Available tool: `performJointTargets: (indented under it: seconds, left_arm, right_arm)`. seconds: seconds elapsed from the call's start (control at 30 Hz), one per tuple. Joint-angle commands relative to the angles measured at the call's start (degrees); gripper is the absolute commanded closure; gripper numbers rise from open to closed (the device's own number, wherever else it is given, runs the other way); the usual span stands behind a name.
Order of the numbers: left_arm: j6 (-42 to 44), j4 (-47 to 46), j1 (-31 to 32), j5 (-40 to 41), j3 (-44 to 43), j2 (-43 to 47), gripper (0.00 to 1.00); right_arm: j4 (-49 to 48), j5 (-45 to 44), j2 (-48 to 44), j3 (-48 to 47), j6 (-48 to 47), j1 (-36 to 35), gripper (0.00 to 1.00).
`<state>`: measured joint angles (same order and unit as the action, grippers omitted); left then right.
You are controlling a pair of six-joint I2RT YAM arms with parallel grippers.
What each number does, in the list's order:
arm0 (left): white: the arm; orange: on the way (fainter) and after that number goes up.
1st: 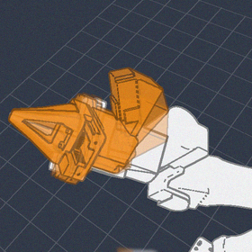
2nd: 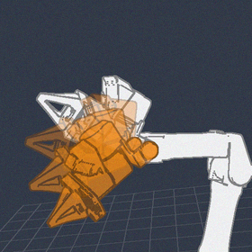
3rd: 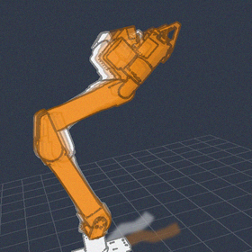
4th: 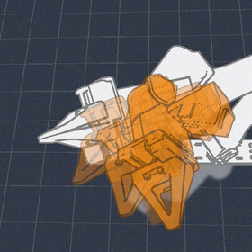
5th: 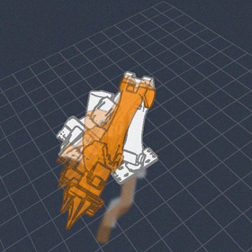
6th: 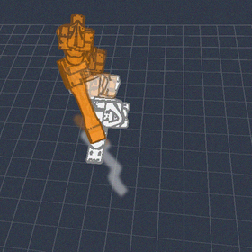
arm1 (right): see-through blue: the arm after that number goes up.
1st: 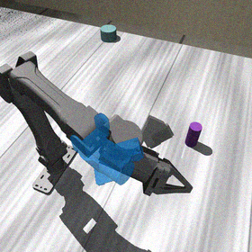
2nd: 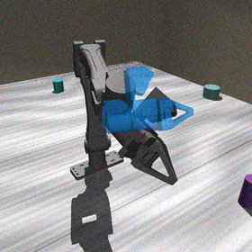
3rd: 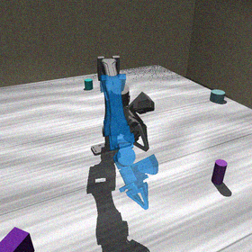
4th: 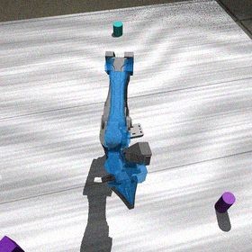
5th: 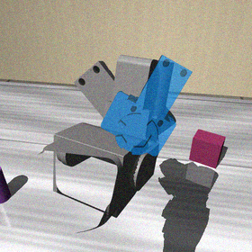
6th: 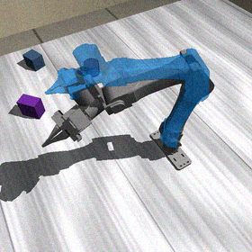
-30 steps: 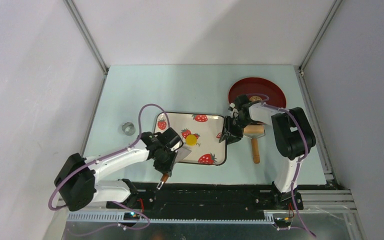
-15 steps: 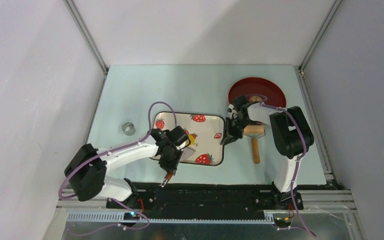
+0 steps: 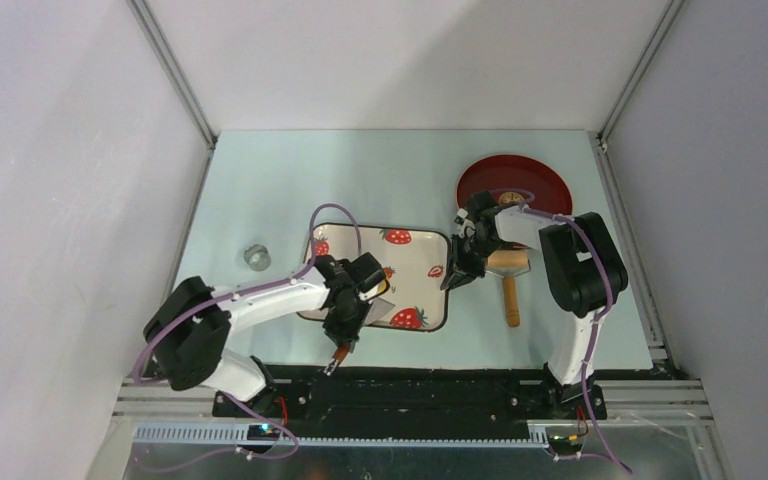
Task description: Roll out the dumpling wrappers from the dough
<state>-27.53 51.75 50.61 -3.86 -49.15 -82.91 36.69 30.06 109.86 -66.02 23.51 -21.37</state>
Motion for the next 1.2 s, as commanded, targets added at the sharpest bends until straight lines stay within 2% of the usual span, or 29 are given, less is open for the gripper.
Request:
performJointTargets:
  seconds: [0.0, 0.37, 0.77, 1.17]
  left_arm:
    - [0.16, 1.07, 0.41, -1.18, -3.70, -2.56, 1.00]
    - [2.49, 3.35, -0.33, -3.42, -6.98, -5.14, 1.00]
    - [2.43, 4.61, -3.87, -2.44, -5.56, -2.05, 1.00]
    - [5.81, 4.67, -5.49, -2.94, -9.76, -6.45, 1.00]
  right_arm:
    - [2.28, -3.37, -0.04, -0.96, -0.89, -0.54, 1.00]
    - [2.77, -3.40, -0.75, -0.95, -1.16, -0.57, 1.00]
    - [3.19, -3.23, -0.84, -0.95, -1.44, -0.60, 1.00]
    - [3.68, -3.24, -1.19, -0.96, -1.60, -0.52, 1.00]
